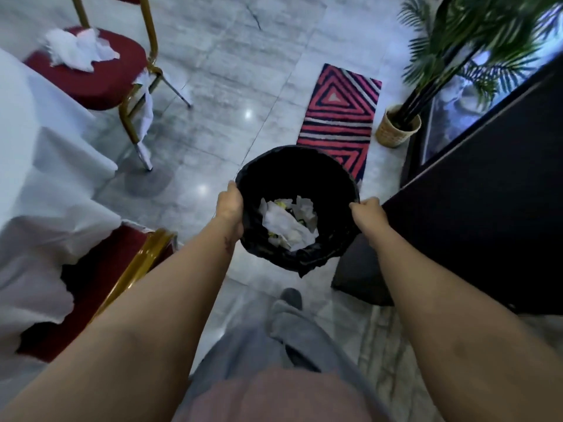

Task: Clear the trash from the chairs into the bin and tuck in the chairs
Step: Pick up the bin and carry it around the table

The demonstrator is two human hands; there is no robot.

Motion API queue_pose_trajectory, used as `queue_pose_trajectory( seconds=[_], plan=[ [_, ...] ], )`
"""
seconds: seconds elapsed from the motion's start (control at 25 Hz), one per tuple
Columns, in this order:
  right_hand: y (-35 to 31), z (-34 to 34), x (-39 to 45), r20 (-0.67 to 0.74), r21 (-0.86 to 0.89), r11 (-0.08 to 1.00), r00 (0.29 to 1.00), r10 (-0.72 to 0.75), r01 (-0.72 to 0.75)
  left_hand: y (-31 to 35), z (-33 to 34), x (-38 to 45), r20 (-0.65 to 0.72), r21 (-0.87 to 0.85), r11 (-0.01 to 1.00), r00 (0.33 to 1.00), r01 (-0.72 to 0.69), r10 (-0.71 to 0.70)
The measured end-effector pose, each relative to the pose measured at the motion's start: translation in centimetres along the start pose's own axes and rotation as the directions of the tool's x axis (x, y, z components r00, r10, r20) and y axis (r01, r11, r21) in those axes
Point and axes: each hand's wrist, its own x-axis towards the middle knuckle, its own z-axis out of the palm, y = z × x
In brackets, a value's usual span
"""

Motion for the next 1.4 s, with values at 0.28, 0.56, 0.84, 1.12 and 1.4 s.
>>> queue_pose_trajectory(
  seconds=[0.28, 0.56, 0.84, 1.12, 1.4],
  plan=[
    [-14.0, -0.3, 14.3, 0.147, -0.028, 0.986, 0.976, -0.158, 0.164, 11.7, 4.5, 9.5, -0.047, -0.109, 0.994, 0.999, 0.019, -0.024],
    [-28.4, 3.4, 28.3, 0.267, -0.022, 0.981, 0.947, -0.179, 0.192, 25.1, 6.9, 21.7, -0.077, -0.145, 0.985, 0.992, 0.089, -0.101],
    [-42.1, 5.8, 40.8, 0.276, -0.024, 0.970, 0.934, -0.226, 0.242, 38.1, 9.2, 32.9, -0.084, -0.197, 0.979, 0.994, 0.048, -0.066],
    [-58.5, 9.3, 56.3, 0.343, -0.068, 0.957, 0.907, -0.242, 0.281, 51.9, 13.4, 44.9, -0.139, -0.260, 0.965, 0.987, 0.046, -0.085],
    [-74.8, 13.0, 68.7, 0.409, -0.081, 0.936, 0.868, -0.282, 0.342, 64.1, 15.3, 56.5, -0.219, -0.352, 0.936, 0.970, 0.017, -0.100]
  ],
)
